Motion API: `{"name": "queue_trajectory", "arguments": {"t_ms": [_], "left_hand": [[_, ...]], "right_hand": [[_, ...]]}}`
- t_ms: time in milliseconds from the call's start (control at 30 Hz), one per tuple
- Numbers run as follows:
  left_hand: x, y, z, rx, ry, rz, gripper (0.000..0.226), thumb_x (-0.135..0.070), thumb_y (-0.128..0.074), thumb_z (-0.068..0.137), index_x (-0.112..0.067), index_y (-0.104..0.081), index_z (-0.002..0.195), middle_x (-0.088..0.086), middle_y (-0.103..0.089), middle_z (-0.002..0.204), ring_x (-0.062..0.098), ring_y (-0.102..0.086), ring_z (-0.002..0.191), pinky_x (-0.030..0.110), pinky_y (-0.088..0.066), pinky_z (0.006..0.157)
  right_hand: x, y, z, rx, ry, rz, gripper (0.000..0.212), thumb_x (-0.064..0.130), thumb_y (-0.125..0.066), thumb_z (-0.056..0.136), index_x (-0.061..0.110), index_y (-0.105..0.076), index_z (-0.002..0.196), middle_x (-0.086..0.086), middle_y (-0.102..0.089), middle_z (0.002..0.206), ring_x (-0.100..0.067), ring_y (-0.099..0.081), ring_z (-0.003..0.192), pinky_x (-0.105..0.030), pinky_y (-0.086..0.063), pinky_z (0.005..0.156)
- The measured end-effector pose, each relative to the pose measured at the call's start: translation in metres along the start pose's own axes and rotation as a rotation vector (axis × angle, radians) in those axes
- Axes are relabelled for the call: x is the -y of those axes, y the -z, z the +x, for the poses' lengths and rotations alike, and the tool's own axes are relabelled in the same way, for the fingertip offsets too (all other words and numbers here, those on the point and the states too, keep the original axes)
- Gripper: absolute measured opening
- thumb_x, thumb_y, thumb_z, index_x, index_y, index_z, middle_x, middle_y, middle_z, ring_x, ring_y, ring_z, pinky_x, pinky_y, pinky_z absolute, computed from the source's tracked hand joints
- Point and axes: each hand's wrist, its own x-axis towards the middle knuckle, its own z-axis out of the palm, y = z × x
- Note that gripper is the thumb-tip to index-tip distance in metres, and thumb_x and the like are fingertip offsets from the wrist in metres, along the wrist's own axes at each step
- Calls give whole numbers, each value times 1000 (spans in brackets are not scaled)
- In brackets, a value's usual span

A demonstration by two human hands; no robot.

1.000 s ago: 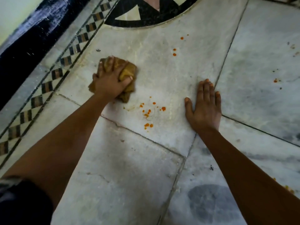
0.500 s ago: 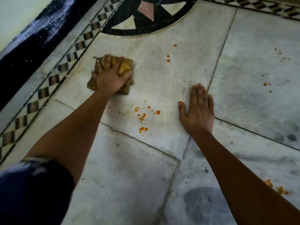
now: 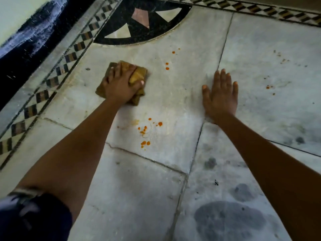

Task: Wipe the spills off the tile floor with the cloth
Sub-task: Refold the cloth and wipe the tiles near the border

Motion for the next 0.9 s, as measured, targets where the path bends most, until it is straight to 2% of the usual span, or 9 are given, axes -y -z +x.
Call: {"name": "queue_trajectory", "arguments": {"t_ms": [167,300,400,467,533,667,767,833,900], "left_hand": [[-50,-5,44,39,-74,1,69,-58,-42,89,-37,-11,148,5,0,159,28,0,145,47,2,115],[-77,-13,42,20,-305,-10,76,-59,-48,85,-31,-15,148,3,-3,159,23,-1,146,39,3,116],[-58,-15,24,65,-489,-61,82,-70,-38,74,-36,-20,146,4,2,159,21,0,146,38,1,115],[-40,-11,23,41,-443,-96,79,-70,-37,71,-41,-23,143,7,2,158,22,-1,146,42,-1,115],[-34,-8,41,24,-283,-74,70,-63,-46,79,-44,-24,143,6,-1,159,26,-4,145,44,-1,114],[-77,-9,83,36,-157,14,62,-51,-47,89,-42,-21,145,4,-2,159,25,-3,145,44,-2,114],[-85,-11,77,115,-334,15,70,-60,-41,79,-43,-21,144,4,-3,159,21,-2,146,42,1,114],[-65,-10,54,129,-534,-14,75,-64,-35,72,-43,-21,142,4,-7,158,20,-4,145,42,1,113],[-40,-7,38,118,-610,-40,73,-64,-33,70,-43,-17,139,3,-11,157,21,-7,145,42,0,112]], "right_hand": [[-11,-17,17,47,-36,-86,63,45,-25,97,14,-8,149,-11,-3,158,-26,0,145,-46,5,116],[-14,-14,21,43,-41,-104,64,47,-27,96,16,-9,149,-10,-3,158,-26,0,145,-45,5,115],[-12,-13,20,36,-59,-100,65,47,-30,95,17,-11,149,-10,-5,158,-26,-2,145,-45,4,115],[-10,-14,18,46,-57,-100,65,48,-28,95,18,-9,149,-9,-4,158,-25,0,145,-44,5,115],[-11,-14,18,54,-61,-98,65,48,-27,95,19,-7,149,-8,-2,158,-24,1,145,-44,6,115],[-11,-15,16,48,-55,-99,65,49,-24,95,19,-7,149,-8,-2,158,-24,2,145,-43,6,115],[-11,-17,17,37,-57,-86,68,51,-20,90,19,-9,149,-8,-4,158,-23,0,145,-44,6,115],[-11,-17,18,32,-63,-83,69,52,-18,89,19,-9,149,-8,-5,158,-24,0,145,-44,5,115],[-12,-17,17,26,-68,-79,69,52,-17,89,19,-9,149,-8,-5,158,-24,0,145,-44,5,115]]}}
